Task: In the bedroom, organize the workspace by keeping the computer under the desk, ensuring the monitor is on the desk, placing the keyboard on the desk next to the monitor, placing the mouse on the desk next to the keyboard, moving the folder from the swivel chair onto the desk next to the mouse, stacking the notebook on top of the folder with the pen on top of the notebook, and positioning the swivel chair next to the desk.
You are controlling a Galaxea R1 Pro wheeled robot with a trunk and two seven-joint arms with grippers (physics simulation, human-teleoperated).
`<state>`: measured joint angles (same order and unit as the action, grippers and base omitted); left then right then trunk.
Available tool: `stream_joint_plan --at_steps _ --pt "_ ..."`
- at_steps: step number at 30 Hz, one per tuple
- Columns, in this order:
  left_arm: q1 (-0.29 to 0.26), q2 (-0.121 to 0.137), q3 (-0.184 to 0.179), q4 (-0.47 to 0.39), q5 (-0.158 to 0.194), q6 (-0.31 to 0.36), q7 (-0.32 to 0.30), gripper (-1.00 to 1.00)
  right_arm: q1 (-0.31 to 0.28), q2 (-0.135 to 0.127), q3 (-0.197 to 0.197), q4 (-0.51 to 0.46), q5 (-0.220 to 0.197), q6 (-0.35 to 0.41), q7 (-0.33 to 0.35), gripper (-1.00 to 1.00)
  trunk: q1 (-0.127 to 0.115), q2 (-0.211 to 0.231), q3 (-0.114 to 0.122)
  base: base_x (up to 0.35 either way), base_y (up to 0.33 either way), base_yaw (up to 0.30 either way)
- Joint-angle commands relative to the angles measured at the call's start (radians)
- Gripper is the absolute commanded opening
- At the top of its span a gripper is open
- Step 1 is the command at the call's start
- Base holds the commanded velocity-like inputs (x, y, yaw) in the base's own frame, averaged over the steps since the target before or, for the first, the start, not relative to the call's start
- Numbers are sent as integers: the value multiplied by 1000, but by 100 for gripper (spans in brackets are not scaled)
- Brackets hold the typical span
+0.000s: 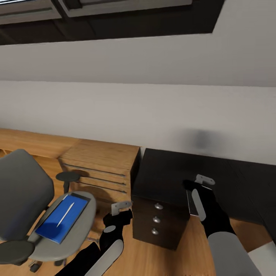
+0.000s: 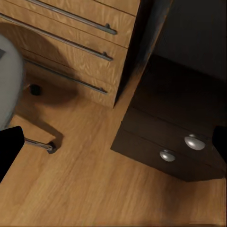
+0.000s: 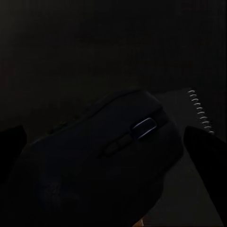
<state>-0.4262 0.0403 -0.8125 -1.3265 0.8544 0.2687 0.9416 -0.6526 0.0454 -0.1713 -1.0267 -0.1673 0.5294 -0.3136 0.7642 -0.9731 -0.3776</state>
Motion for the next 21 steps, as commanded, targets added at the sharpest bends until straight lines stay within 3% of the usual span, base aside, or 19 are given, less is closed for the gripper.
stream_joint_plan --at_steps 1,12,17,21 --pt "-1 1 -2 -2 3 5 7 100 -1 1 -8 -1 -11 2 -7 -100 0 -1 -1 0 -114 -266" --pt "-2 1 -3 -6 -2 4 8 100 -1 -2 -22 2 -9 -6 -5 -100 0 -1 -1 0 -11 -271" --pt "7 11 -4 -54 -3 3 8 100 -1 -2 -22 2 -9 -6 -5 -100 0 -1 -1 0 0 -281" --pt "40 90 -36 -202 -1 4 7 100 -1 -2 -22 2 -9 -6 -5 -100 0 -1 -1 0 0 -284"
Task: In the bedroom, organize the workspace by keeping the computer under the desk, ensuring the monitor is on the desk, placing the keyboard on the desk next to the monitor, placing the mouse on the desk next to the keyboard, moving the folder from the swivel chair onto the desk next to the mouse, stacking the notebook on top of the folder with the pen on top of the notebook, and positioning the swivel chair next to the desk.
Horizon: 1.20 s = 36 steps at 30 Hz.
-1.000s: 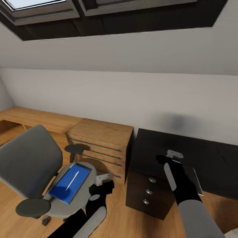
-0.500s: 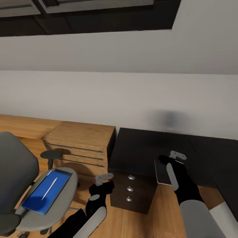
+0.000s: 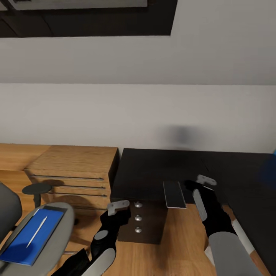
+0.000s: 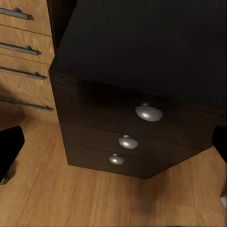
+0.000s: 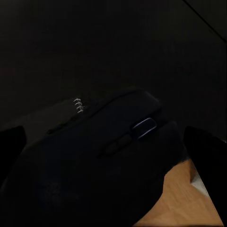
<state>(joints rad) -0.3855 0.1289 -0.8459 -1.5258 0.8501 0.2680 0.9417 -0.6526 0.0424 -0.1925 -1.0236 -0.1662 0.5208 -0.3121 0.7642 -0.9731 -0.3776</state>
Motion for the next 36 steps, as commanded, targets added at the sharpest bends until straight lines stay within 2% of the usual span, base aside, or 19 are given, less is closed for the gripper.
stream_joint_plan --at_steps 1,8,15,25,36 --pt "6 37 -26 -43 7 5 6 100 -1 1 -1 -1 -10 2 -7 -100 0 -1 -1 0 0 -284" --pt "8 47 -35 -54 10 6 7 100 -1 1 -1 -1 -10 2 -7 -100 0 -1 -1 0 0 -284" --pt "8 44 -35 -52 14 7 7 100 -1 1 -34 4 -9 -2 -8 -100 0 -1 -1 0 0 -291" --pt "8 46 -34 -51 12 7 8 100 -1 1 -49 4 -9 -2 -9 -100 0 -1 -1 0 0 -295" --pt "8 46 -35 -51 12 7 8 100 -1 1 -51 4 -9 -2 -9 -100 0 -1 -1 0 0 -296"
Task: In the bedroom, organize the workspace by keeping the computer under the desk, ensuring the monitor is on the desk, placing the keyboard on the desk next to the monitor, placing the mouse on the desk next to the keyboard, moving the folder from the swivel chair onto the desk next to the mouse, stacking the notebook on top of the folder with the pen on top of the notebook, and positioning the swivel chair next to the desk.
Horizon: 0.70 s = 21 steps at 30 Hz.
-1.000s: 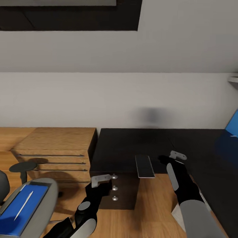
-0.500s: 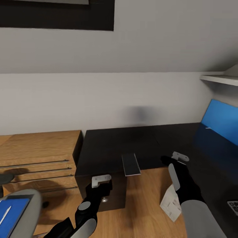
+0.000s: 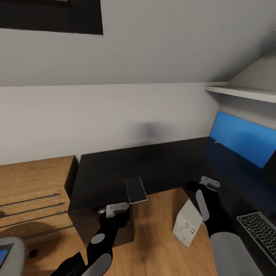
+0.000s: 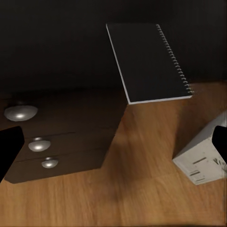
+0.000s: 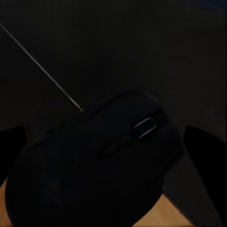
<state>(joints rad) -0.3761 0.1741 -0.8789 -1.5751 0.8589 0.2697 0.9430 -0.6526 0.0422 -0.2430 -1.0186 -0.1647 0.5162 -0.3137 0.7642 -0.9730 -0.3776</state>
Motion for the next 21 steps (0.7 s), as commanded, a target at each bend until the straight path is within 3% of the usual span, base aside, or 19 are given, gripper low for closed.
stream_joint_plan --at_steps 1,10,14,21 --pt "-1 1 -2 -2 3 5 7 100 -1 1 -1 -1 -10 2 -7 -100 0 -1 -1 0 0 -297" --pt "-1 1 -2 -2 3 5 7 100 -1 -23 -14 34 -12 -48 -4 -100 0 -1 -1 0 0 -292" --pt "-1 1 -2 -2 2 5 7 100 -1 -26 -5 52 -6 -171 3 -100 0 -1 -1 0 0 -80" --pt "-1 1 -2 -2 2 5 7 100 -9 -39 -2 271 6 -302 -1 -100 0 -1 -1 0 0 -9"
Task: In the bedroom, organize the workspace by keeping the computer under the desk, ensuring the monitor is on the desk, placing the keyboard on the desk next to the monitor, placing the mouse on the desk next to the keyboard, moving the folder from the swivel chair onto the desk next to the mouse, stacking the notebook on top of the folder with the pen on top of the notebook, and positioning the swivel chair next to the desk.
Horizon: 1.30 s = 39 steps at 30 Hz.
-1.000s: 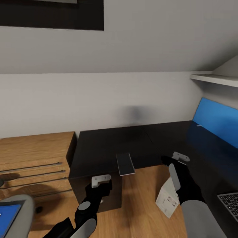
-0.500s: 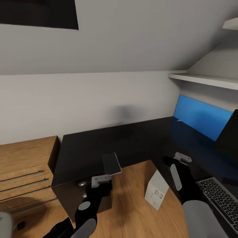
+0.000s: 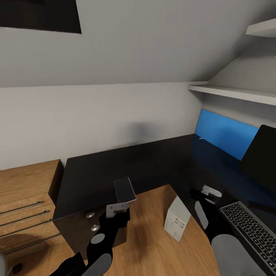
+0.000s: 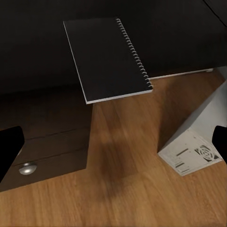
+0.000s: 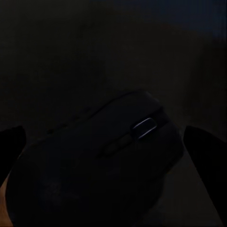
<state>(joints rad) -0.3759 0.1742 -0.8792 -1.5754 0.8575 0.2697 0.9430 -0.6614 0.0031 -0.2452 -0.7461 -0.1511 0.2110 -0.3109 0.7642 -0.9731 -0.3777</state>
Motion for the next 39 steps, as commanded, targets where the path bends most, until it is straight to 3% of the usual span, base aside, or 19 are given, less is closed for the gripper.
stream_joint_plan --at_steps 1,9,14,22,39 --pt "-1 0 -2 -2 3 5 7 100 -2 -6 0 26 -7 -26 -4 -100 0 -1 -1 0 0 -1" --pt "-1 -1 -3 -2 5 5 7 100 -72 -56 -4 231 -12 -182 -9 -100 0 -1 -1 0 0 0" --pt "-1 -1 -3 -2 4 5 7 100 -89 -74 -6 273 -16 -245 -10 -100 0 -1 -1 0 0 0" --pt "-1 -2 -9 -2 3 5 7 100 -122 -113 -8 325 -18 -249 -66 -100 0 -1 -1 18 -10 0" --pt "-1 -2 -9 -2 3 5 7 100 -145 -122 -7 358 -16 -246 -160 -100 0 -1 -1 68 -48 0"
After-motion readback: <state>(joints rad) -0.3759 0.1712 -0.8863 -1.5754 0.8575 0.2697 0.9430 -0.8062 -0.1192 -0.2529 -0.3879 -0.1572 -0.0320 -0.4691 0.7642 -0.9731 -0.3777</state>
